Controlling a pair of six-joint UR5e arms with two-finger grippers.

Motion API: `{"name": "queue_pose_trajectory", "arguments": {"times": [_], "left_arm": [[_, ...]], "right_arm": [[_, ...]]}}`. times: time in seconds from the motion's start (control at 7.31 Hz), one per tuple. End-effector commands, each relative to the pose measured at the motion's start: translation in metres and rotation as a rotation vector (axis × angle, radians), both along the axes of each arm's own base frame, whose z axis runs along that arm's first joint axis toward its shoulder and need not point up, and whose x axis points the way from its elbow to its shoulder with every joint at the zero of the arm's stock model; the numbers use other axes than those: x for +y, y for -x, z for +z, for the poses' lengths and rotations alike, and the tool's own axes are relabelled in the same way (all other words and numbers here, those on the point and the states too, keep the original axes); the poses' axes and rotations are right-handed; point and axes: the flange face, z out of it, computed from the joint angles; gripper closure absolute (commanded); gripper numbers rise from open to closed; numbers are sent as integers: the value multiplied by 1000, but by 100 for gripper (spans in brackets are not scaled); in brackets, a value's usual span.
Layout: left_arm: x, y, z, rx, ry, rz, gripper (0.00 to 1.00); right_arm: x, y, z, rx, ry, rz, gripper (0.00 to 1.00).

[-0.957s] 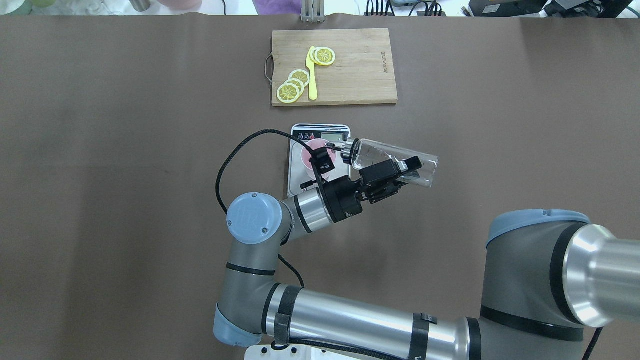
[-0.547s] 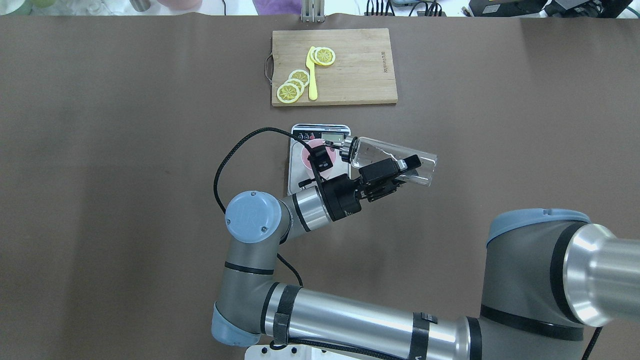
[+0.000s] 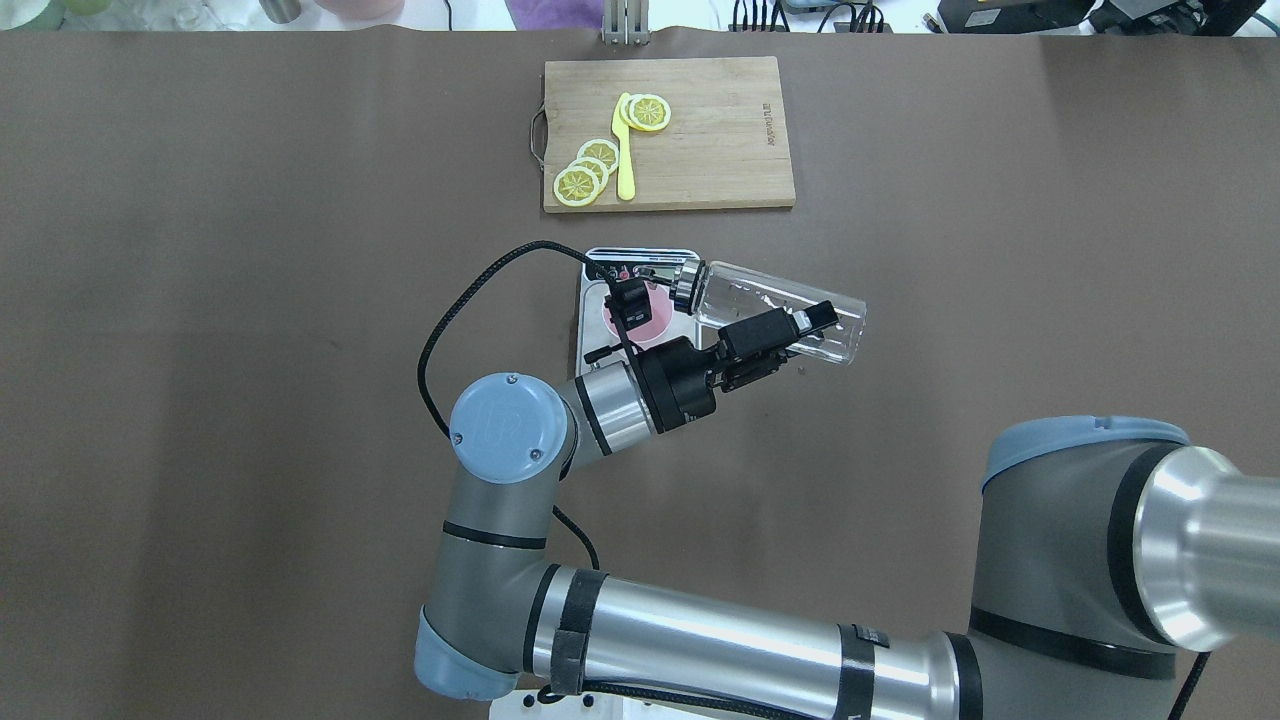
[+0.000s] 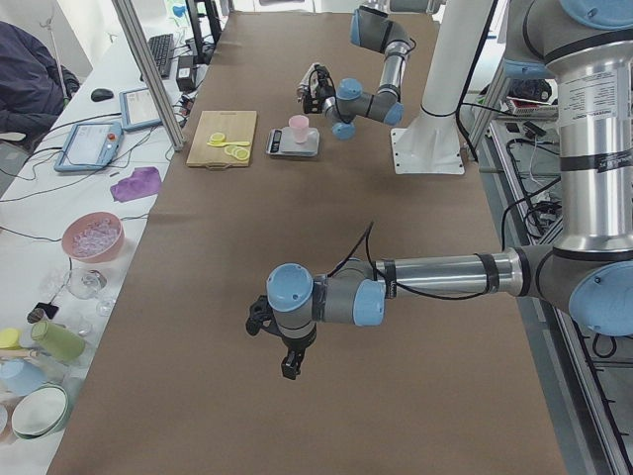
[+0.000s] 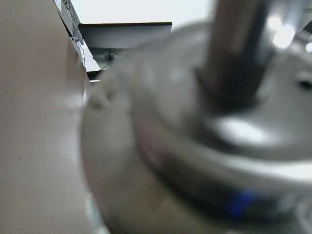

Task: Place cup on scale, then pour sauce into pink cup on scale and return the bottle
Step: 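Raise the sauce bottle upright and carry it away from the cup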

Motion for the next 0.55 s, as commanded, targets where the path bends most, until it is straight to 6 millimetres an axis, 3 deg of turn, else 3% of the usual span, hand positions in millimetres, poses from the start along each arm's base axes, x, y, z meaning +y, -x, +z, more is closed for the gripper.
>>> {"name": "queue_pose_trajectory", "arguments": {"times": [0.0,0.41], "left_arm": [[-1,0,-1,0,-4,0,2],[-2,0,-3,1,-18,-1,2]], "right_arm": [[0,-23,-4,-94,-49,-22,100],[-11,-59,-8,-227,-83,-60,100]]}}
